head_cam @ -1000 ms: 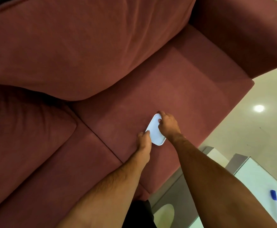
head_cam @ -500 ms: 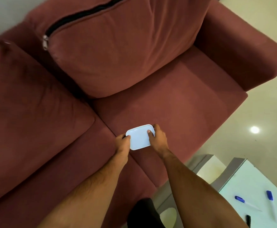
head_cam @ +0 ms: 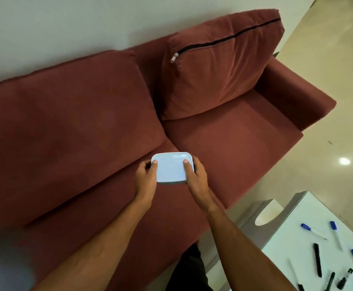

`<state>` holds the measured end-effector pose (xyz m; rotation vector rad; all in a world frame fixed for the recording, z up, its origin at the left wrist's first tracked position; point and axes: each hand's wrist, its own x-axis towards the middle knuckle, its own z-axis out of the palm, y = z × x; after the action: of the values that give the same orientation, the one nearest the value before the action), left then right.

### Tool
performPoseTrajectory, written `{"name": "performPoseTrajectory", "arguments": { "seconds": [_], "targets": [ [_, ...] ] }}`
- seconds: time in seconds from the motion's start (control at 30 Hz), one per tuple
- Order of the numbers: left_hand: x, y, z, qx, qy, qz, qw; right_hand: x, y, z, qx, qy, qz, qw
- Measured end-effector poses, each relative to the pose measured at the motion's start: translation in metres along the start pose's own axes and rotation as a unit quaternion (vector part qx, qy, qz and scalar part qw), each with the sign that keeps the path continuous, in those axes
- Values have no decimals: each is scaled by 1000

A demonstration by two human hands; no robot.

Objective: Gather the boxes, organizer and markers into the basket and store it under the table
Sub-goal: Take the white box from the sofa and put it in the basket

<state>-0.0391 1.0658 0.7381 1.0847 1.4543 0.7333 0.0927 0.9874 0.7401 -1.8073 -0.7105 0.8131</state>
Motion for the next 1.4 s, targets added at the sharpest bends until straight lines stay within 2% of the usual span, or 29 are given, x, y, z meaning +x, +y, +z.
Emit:
{"name": "performPoseTrajectory", "arguments": {
  "seconds": [0.2,0.4,0.63,0.93,1.1,1.4],
  "targets": [
    [-72,5,-133,23,9,52,998,-133,-45,60,39,1,-14,999],
    [-123,3,-184,-8,31,70,997,-201,-68,77,60,-1,-26,998],
    [-178,-11,-193,-17,21,79,996,-254,-63,62,66,31,-24,997],
    [-275,-63,-175,-9,-29,105,994,-336,-24,-3,49,63,-15,997],
    [-392,-106,-171,-19,-1,110,994,-428,7,-59,45,19,-21,999],
    [-533,-150,-181,-44,30,118,992,-552,30,-122,42,-14,-30,999]
  ]
}}
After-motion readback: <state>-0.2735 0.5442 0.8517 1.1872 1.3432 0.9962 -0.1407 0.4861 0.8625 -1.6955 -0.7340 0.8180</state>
